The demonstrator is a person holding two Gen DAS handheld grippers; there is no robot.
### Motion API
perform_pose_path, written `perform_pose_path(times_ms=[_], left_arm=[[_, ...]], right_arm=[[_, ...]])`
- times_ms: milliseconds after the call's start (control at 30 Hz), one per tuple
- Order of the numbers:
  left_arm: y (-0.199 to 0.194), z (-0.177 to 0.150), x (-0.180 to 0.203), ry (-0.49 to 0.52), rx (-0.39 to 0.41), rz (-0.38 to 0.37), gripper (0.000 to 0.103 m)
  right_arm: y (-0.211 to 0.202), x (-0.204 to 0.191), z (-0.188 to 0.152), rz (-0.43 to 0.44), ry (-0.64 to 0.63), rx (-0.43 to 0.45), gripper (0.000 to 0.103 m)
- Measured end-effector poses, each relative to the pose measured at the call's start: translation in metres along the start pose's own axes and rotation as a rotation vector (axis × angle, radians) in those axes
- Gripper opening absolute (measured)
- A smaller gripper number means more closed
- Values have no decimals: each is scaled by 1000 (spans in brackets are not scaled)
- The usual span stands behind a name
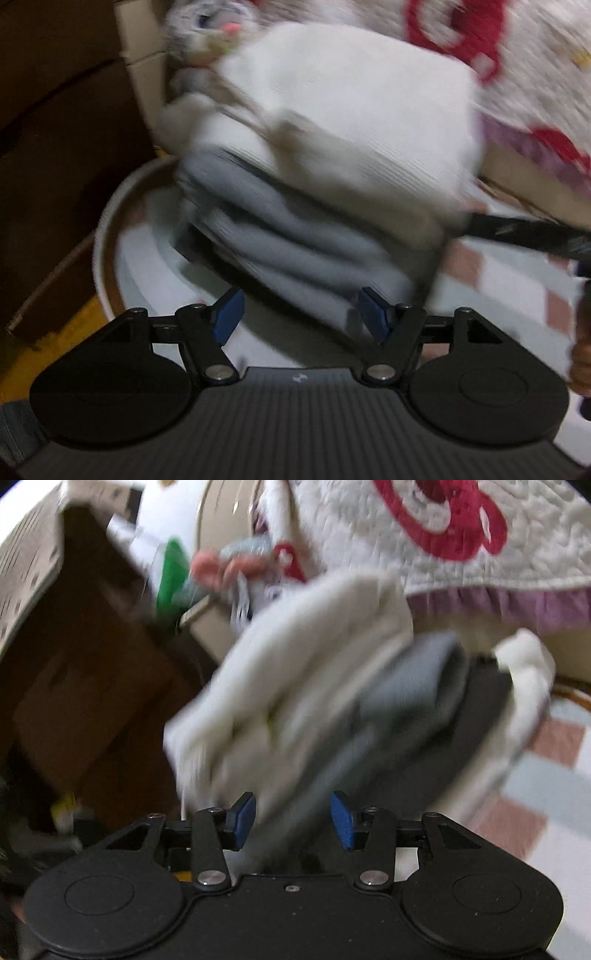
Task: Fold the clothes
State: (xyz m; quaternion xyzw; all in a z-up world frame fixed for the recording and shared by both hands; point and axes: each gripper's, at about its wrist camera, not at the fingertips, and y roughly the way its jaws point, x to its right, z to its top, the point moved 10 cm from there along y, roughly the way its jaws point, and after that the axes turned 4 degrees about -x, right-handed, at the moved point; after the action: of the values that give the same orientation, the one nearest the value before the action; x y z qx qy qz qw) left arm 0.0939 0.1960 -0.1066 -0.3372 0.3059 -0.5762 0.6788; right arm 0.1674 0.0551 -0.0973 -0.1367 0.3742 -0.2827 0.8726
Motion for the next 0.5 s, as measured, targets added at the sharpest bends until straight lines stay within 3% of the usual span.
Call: perform_pose_path(times_ms=[133, 333, 400, 500], left_arm=[[-15, -18, 45, 24, -9, 4, 82], [-38, -41, 110, 62, -27, 11, 84], [-48, -46, 128, 99, 6, 65, 86], [-65, -57, 155, 145, 53, 146, 100]], right_arm=[[-37, 6, -30, -24, -23, 10, 51], [-107, 7, -33, -123, -113, 57, 55], [-129, 10, -35, -185, -143, 68, 58], [-157, 21, -46, -274, -168, 74, 61]])
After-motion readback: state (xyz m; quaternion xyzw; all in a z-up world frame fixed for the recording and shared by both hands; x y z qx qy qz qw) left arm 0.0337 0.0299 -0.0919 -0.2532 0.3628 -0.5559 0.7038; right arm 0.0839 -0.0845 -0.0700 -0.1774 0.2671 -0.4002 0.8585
